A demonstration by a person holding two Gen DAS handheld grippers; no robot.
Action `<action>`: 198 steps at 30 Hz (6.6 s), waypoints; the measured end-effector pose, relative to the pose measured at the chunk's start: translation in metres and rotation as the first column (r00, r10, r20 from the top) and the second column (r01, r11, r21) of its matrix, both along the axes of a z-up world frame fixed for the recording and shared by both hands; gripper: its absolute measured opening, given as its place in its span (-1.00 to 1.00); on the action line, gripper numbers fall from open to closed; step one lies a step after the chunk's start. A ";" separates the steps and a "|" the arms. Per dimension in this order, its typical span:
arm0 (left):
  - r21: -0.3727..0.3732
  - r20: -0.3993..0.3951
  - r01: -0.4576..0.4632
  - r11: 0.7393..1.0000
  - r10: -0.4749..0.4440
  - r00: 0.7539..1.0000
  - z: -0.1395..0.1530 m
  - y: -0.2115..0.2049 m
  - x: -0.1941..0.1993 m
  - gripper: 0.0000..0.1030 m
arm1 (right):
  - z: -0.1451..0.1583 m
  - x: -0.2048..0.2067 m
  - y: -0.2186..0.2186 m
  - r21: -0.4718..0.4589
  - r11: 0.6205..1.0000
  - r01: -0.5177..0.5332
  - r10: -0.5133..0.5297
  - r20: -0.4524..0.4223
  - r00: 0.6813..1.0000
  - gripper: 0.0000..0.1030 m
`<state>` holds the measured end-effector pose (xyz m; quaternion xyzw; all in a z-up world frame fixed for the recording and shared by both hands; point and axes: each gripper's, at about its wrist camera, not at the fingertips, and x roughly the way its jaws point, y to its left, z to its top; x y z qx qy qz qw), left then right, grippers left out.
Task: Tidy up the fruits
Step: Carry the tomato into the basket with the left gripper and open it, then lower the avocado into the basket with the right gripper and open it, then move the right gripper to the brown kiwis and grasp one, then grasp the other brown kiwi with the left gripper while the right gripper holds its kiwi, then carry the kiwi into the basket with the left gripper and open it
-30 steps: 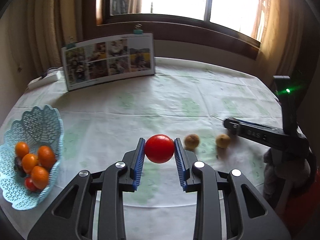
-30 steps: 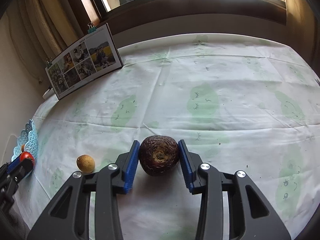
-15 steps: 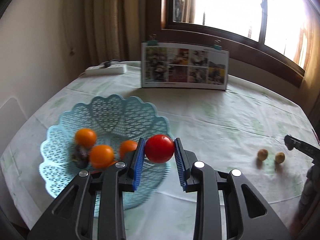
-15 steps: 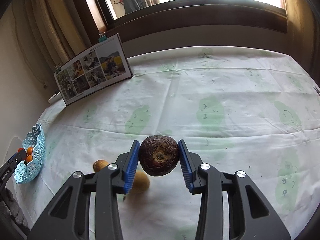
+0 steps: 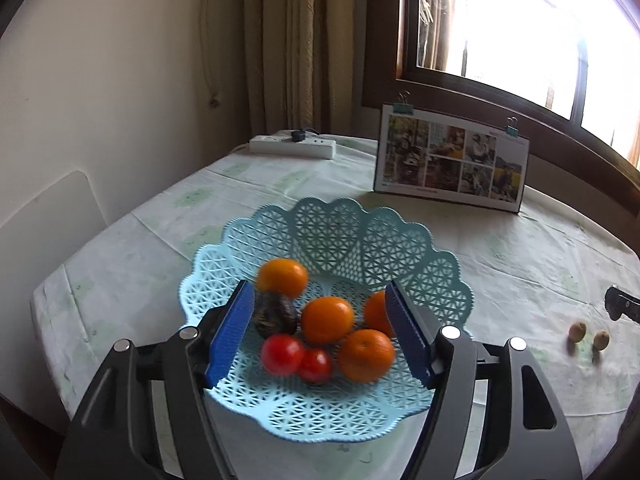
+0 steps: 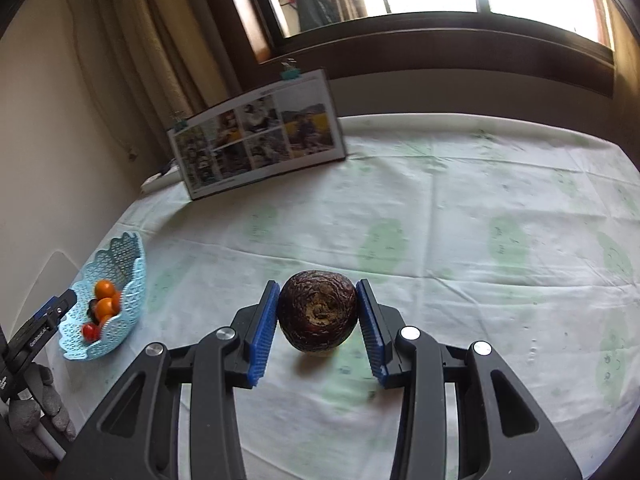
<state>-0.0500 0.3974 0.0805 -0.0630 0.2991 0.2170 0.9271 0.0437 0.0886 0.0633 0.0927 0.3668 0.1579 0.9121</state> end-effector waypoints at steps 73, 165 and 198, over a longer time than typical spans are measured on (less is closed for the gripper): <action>0.064 0.015 0.180 0.982 -0.181 0.983 0.007 -0.067 0.017 0.78 | -0.033 -0.016 -0.027 -0.085 0.992 0.095 -0.101 -0.068 0.993 -0.20; -0.039 -0.132 0.525 0.850 -0.525 0.841 -0.025 -0.196 0.089 -0.45 | -0.037 -0.008 -0.062 0.003 0.992 0.129 -0.129 -0.068 0.989 -0.45; -0.030 -0.005 0.122 0.992 -0.122 0.992 0.008 -0.007 0.045 -0.21 | -0.011 -0.020 0.011 -0.026 1.000 0.013 -0.013 -0.017 1.000 -0.45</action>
